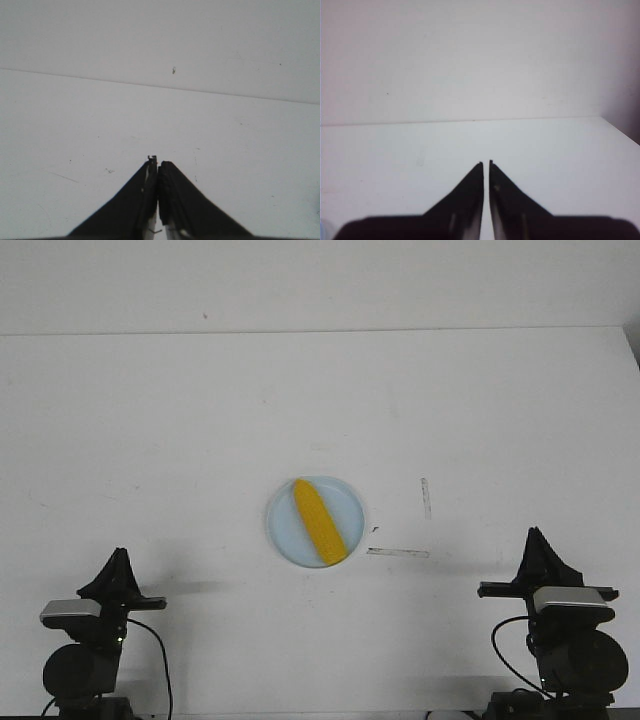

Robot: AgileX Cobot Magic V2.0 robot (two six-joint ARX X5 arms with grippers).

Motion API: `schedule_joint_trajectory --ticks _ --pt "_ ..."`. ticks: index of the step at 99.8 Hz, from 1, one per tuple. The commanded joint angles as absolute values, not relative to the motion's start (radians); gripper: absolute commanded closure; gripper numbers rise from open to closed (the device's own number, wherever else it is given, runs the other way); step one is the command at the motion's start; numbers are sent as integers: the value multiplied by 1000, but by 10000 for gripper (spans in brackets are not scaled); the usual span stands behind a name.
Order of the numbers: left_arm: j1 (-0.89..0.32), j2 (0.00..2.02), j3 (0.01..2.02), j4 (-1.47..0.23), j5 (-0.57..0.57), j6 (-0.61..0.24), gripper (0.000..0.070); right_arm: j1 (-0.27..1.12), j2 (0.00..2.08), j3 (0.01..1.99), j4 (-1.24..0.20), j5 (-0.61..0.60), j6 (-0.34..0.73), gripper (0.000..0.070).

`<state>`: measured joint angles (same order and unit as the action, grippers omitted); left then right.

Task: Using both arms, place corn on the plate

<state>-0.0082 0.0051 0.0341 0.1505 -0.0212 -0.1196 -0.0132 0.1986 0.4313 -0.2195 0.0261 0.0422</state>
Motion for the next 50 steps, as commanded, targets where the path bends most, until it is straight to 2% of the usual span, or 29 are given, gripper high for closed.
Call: schedule_joint_trajectory --ticks 1,50 --pt "-7 3 13 166 -22 -125 699 -12 197 438 -210 26 55 683" --pt "-7 3 13 210 -23 -125 699 -12 197 438 -210 26 55 683"
